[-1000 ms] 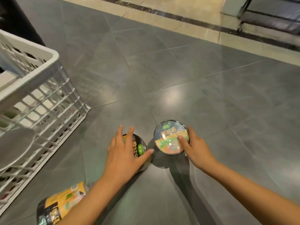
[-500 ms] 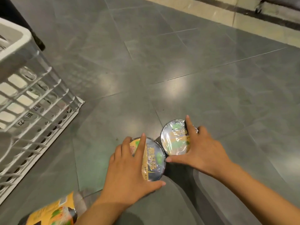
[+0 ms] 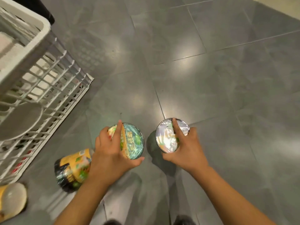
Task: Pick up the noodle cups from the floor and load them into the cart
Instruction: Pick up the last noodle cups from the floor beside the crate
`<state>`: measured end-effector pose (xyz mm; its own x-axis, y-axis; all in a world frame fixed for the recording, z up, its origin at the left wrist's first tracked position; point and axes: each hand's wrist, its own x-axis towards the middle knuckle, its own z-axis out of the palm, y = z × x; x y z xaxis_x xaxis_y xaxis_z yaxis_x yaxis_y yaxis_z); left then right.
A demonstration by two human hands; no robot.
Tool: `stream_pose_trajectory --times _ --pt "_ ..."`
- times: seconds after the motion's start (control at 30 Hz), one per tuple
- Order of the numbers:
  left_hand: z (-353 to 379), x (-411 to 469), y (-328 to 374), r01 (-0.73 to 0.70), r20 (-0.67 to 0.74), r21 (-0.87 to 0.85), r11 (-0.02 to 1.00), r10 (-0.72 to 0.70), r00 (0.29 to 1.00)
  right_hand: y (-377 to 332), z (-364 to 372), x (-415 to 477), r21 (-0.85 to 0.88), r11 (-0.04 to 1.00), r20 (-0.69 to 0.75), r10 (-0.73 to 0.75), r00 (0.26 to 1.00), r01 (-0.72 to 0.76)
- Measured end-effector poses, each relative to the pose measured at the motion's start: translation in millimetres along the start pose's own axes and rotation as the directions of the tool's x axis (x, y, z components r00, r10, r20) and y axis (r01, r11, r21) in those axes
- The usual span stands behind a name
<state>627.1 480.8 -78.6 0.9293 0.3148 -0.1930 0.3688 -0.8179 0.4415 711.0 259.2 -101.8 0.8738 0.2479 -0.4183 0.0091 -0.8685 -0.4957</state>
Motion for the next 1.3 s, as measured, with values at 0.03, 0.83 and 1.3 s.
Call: stream_pose_trajectory --times 0.03,0.83,1.3 --pt "-18 -12 9 0.025 0.017 0.011 1.000 -0.025 1.000 -5 -10 -19 0.001 1.000 0.016 0.013 1.000 -0.013" --pt "-584 -251 236 0.336 0.209 -0.076 0.939 -0.314 0.926 -357 -423 -370 0.142 0.976 0.120 -0.180 0.976 0.162" --pt "-599 -440 321 0.740 -0.082 -0.295 0.604 -0.788 0.610 -384 -498 -442 0.013 0.731 0.509 -0.591 0.625 0.682"
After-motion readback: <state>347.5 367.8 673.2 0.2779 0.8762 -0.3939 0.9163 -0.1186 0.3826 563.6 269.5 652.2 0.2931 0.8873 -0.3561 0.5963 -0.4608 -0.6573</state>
